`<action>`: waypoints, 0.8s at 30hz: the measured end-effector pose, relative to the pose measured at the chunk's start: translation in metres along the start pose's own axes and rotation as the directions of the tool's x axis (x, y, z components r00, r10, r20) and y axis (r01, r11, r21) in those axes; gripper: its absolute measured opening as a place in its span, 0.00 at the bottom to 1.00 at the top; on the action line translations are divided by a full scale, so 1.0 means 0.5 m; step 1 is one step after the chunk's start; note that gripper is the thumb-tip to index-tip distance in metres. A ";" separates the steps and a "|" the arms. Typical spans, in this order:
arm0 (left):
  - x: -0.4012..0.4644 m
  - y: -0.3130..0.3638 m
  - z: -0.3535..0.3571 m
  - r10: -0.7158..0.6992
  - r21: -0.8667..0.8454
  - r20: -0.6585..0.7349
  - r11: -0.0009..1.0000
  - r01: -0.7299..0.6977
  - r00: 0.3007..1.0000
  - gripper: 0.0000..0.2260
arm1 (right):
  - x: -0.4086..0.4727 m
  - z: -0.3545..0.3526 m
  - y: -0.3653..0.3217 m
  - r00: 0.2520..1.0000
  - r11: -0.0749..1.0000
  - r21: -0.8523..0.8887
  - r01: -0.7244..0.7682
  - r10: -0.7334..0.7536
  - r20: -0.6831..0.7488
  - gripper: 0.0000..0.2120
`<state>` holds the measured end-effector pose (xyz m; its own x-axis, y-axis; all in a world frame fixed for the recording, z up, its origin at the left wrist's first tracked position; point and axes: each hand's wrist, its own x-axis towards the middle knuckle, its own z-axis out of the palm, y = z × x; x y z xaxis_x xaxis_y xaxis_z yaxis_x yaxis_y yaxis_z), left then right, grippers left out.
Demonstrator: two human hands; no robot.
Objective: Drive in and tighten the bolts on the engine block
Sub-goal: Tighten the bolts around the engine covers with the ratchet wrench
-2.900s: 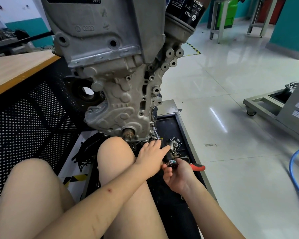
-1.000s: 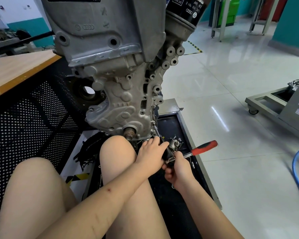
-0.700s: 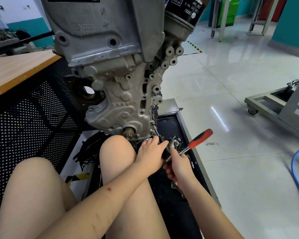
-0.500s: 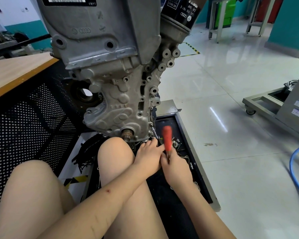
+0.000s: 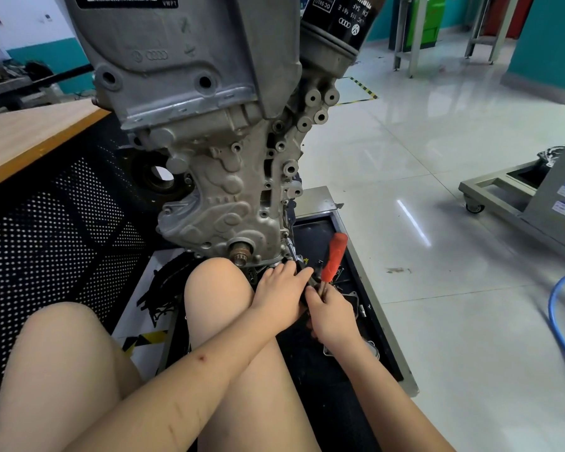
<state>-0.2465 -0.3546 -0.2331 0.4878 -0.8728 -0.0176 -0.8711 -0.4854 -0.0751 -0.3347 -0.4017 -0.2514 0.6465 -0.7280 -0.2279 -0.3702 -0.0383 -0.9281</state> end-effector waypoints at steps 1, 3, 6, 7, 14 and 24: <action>0.000 0.000 0.000 -0.001 -0.001 0.004 1.000 0.001 1.000 0.22 | -0.001 0.000 -0.001 1.000 1.000 0.009 -0.011 0.011 0.002 0.12; 0.000 -0.001 -0.001 -0.002 -0.017 0.007 1.000 0.002 1.000 0.24 | -0.003 -0.001 -0.002 0.998 0.995 0.079 -0.055 0.056 -0.006 0.11; 0.000 0.000 -0.004 0.007 -0.054 0.004 0.999 -0.007 1.000 0.26 | -0.002 -0.005 -0.009 0.972 0.914 0.334 -0.231 0.233 0.035 0.13; -0.001 0.000 -0.004 0.008 -0.062 0.002 0.998 -0.008 1.000 0.26 | 0.000 -0.007 -0.013 0.951 0.851 0.428 -0.304 0.299 0.083 0.15; 0.003 -0.001 -0.002 0.022 -0.070 0.020 0.997 -0.020 1.000 0.28 | 0.004 -0.011 -0.020 0.907 0.745 0.518 -0.419 0.364 0.210 0.18; 0.001 0.005 0.000 0.046 -0.015 -0.012 0.999 -0.046 0.999 0.21 | -0.003 -0.010 -0.009 0.986 0.933 -0.335 0.133 -0.158 -0.047 0.10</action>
<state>-0.2484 -0.3560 -0.2330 0.4464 -0.8948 -0.0091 -0.8935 -0.4452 -0.0590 -0.3373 -0.4038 -0.2456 0.6648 -0.7442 -0.0644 -0.4828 -0.3624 -0.7972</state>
